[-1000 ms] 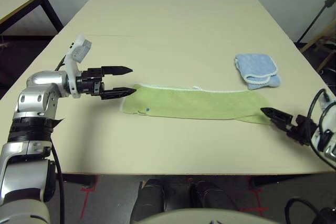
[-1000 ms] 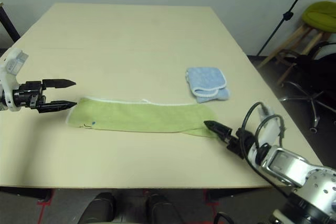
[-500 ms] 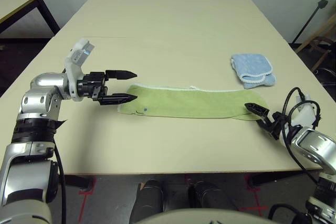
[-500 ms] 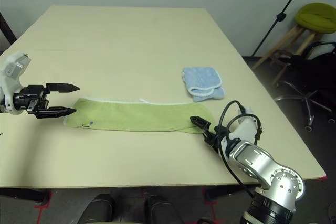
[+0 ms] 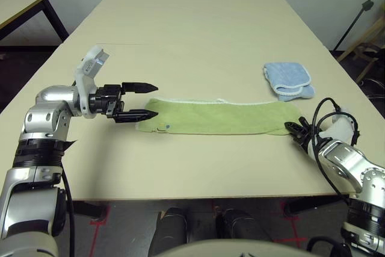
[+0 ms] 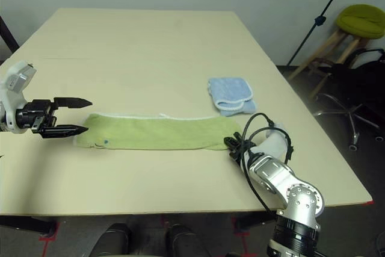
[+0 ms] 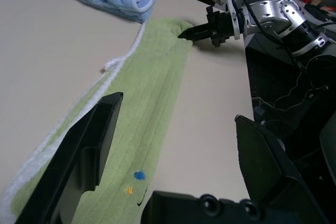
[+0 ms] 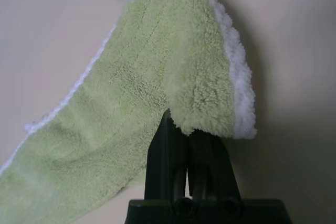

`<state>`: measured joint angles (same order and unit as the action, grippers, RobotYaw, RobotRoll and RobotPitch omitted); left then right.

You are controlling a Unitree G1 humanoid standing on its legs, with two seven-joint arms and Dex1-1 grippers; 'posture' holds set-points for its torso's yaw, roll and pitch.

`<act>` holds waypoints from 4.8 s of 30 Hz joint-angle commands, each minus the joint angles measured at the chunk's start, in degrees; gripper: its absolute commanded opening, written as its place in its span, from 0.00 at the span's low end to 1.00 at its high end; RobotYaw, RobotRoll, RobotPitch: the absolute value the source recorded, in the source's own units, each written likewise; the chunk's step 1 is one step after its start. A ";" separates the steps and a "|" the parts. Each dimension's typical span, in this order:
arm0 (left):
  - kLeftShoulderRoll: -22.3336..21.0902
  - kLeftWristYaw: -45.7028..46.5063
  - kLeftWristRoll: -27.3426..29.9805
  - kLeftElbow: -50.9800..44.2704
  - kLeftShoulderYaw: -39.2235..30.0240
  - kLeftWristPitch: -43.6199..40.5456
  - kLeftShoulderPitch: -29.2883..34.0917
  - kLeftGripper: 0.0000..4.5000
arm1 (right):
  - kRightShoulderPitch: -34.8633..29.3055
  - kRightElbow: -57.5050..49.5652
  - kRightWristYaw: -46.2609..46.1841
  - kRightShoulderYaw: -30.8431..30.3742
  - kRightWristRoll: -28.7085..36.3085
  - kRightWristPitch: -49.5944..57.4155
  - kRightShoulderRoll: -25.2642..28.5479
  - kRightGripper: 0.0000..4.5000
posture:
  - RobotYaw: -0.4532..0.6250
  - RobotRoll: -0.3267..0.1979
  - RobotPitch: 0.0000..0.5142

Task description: Fold the towel and set it aside.

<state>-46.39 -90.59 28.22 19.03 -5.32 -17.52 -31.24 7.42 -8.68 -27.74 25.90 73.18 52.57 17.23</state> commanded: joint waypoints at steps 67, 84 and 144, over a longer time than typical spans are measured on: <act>4.16 14.46 -4.76 -1.20 2.17 -1.61 0.93 1.00 | 17.37 -16.52 67.03 -25.40 -36.14 15.42 19.60 0.99 | 0.49 0.62 0.15; 21.72 28.31 -6.66 -8.35 9.14 -3.56 -6.87 1.00 | 15.76 3.97 60.47 -15.25 -44.97 -10.00 14.15 0.99 | 0.48 0.62 0.13; 33.27 45.47 -0.44 -20.46 1.26 -33.14 -1.74 0.27 | 20.32 26.48 66.18 -26.43 -60.43 -34.97 3.38 0.28 | 0.49 0.62 0.12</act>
<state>-12.72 -48.39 24.66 2.77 -1.48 -44.74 -34.10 28.27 19.36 36.49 -0.91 11.70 18.84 20.18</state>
